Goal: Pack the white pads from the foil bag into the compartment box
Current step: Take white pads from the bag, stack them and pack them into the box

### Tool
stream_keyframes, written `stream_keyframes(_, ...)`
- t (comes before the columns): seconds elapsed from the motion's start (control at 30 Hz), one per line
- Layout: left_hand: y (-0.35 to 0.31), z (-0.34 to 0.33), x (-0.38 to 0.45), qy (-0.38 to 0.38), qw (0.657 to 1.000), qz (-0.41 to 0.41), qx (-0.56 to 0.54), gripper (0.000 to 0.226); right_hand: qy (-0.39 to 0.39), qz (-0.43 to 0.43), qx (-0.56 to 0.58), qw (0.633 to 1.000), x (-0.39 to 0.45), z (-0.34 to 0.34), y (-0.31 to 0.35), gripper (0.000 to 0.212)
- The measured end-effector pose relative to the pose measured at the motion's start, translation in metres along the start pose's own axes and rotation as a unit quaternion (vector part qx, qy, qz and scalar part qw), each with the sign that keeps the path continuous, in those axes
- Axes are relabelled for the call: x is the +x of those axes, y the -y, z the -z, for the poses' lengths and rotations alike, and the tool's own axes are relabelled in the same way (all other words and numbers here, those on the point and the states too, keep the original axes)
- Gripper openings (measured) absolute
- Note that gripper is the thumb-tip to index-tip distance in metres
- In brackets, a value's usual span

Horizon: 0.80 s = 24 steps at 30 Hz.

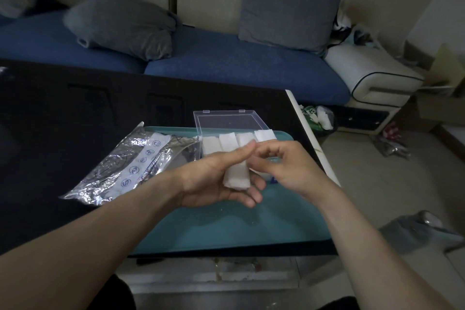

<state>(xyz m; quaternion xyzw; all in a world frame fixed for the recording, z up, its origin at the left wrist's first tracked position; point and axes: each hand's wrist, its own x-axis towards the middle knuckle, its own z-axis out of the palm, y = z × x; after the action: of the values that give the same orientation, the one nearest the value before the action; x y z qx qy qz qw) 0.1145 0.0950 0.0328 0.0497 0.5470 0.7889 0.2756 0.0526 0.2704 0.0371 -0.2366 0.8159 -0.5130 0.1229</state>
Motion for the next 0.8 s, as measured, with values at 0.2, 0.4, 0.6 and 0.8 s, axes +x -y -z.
stream_keyframes(0.2,0.008,0.002,0.007,-0.055,0.997,0.013,0.059,0.016,0.073,0.017,-0.030,0.997,0.003,0.001,-0.006,0.042)
stream_keyframes(0.4,0.007,0.001,0.005,-0.034,0.995,0.036,0.087,0.043,0.017,0.019,0.056,0.998,0.003,0.008,-0.005,0.019)
stream_keyframes(0.6,0.016,0.018,0.016,-0.245,0.787,-0.148,0.546,0.031,-0.190,0.036,-0.084,0.978,0.015,0.048,-0.040,0.030)
stream_keyframes(0.8,0.026,0.024,0.028,-0.170,0.654,-0.127,0.726,0.036,-0.142,-0.043,-0.240,0.959,0.034,0.037,-0.061,0.027)
